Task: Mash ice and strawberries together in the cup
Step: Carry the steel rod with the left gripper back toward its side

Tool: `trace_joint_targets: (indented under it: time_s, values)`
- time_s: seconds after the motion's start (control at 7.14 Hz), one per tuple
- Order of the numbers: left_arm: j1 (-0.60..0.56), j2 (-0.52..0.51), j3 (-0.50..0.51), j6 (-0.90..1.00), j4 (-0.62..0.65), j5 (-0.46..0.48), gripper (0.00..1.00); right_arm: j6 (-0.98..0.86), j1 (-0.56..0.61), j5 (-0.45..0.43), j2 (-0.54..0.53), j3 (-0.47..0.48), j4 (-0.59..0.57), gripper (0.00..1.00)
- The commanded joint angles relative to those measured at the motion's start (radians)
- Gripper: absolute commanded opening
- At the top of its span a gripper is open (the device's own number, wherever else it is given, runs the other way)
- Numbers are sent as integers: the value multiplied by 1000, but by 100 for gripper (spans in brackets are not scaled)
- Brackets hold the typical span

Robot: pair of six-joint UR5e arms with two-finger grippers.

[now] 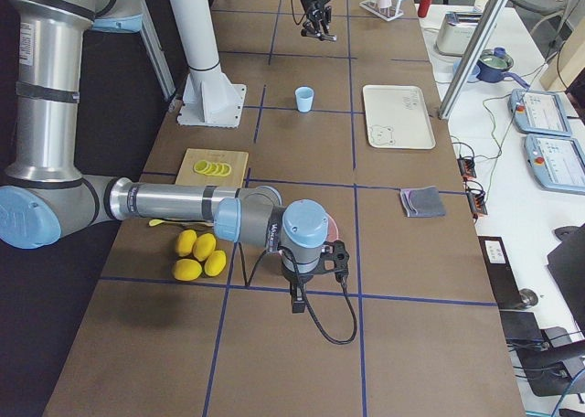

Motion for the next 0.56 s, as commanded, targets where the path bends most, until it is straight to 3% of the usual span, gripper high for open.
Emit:
trace_joint_targets:
  time_s: [0.0,0.14,0.28,0.42]
  values:
    - [-235,61,117,1,41,-227,4,0,0,0,0,-1,0,100]
    - [-345,73,217,10,40,-316,5,0,-2,0,0,-1,0,100]
    - [-431,91,307,1,34,-344,12,0,-2,0,0,-1,0,100]
    - [-492,129,370,10,17,-349,12,1,0,0,0,0,0,100]
